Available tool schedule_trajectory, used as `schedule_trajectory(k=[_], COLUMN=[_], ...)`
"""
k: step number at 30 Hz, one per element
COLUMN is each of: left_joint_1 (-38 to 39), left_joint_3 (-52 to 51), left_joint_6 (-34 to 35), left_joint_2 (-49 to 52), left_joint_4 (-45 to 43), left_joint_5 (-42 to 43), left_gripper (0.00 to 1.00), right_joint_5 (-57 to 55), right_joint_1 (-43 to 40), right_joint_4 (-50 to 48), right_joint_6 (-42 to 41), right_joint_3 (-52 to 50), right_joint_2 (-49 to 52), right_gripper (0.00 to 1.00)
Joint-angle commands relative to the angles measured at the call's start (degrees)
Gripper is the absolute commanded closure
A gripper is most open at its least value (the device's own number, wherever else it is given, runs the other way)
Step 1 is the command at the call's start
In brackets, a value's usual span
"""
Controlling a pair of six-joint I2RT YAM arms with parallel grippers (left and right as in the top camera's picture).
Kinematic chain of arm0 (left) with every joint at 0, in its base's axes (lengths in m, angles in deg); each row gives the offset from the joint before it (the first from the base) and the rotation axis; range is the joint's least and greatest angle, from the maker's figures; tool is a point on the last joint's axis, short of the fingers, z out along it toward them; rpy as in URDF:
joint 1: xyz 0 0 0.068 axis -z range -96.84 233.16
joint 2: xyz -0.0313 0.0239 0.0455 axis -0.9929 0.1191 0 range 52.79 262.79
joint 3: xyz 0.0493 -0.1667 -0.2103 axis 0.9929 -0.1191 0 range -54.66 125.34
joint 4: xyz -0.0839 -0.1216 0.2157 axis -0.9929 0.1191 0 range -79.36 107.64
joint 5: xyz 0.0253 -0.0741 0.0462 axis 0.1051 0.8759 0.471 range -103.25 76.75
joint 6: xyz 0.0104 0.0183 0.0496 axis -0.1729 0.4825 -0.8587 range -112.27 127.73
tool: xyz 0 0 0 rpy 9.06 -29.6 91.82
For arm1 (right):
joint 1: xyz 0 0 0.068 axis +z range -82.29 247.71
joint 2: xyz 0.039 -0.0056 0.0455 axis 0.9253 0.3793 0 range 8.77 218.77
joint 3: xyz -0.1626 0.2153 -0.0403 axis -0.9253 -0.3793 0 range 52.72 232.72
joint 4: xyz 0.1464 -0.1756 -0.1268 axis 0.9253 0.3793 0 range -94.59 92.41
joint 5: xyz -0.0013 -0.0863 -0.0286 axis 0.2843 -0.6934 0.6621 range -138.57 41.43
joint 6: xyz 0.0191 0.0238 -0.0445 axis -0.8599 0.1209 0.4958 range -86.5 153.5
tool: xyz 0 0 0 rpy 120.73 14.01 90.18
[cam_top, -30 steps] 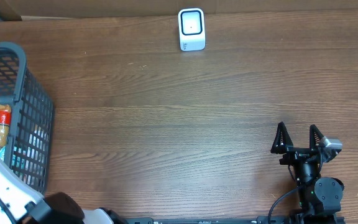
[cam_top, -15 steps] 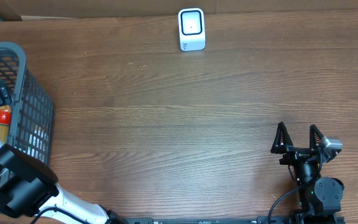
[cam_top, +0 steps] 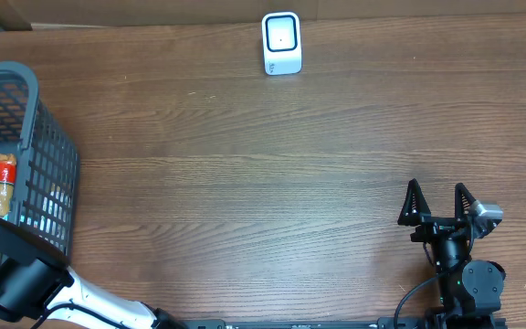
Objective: Scan the item barcode
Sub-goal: 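Move the left gripper into the basket and grasp the spaghetti package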
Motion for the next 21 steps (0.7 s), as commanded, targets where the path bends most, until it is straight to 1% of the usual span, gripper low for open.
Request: schedule_trajectory(k=[1, 3, 9, 12, 17, 20, 21], left_joint_1=[0.26, 0.24, -0.02, -0.15, -0.33, -0.33, -0.33], left_joint_3=[-1.27, -1.27, -1.27, -1.27, -1.27, -1.27, -1.27], left_joint_6=[-4.5, -4.46, -4.76, -5.99, -5.95, -5.75, -5.66], left_joint_2=[3.19, 4.79, 9.62, 11.72, 15.1, 16.83, 17.16], left_joint_4=[-1.09, -1.92, -3.87, -4.26, -4.2, -3.78, -3.72], left_joint_5=[0.09, -1.14, -1.25, -1.25, -1.25, -1.22, -1.22], left_gripper=[0.22, 0.22, 0.23, 0.23, 0.24, 0.3, 0.35], right_joint_5=[0.09, 0.09, 0.09, 0.09, 0.09, 0.09, 0.09], right_joint_1=[0.22, 0.22, 0.22, 0.22, 0.22, 0.22, 0.22], right_joint_4=[-0.37, -0.37, -0.37, -0.37, -0.37, -0.37, -0.37], right_joint_6=[0.17, 0.2, 0.2, 0.2, 0.2, 0.17, 0.2], right_joint_3=[-0.59, -0.59, -0.59, -0.59, -0.59, -0.59, -0.59], right_joint_2=[-0.26, -0.26, -0.26, -0.26, -0.26, -0.26, -0.26], right_gripper=[0.0, 0.0, 0.0, 0.0, 0.0, 0.0, 0.0])
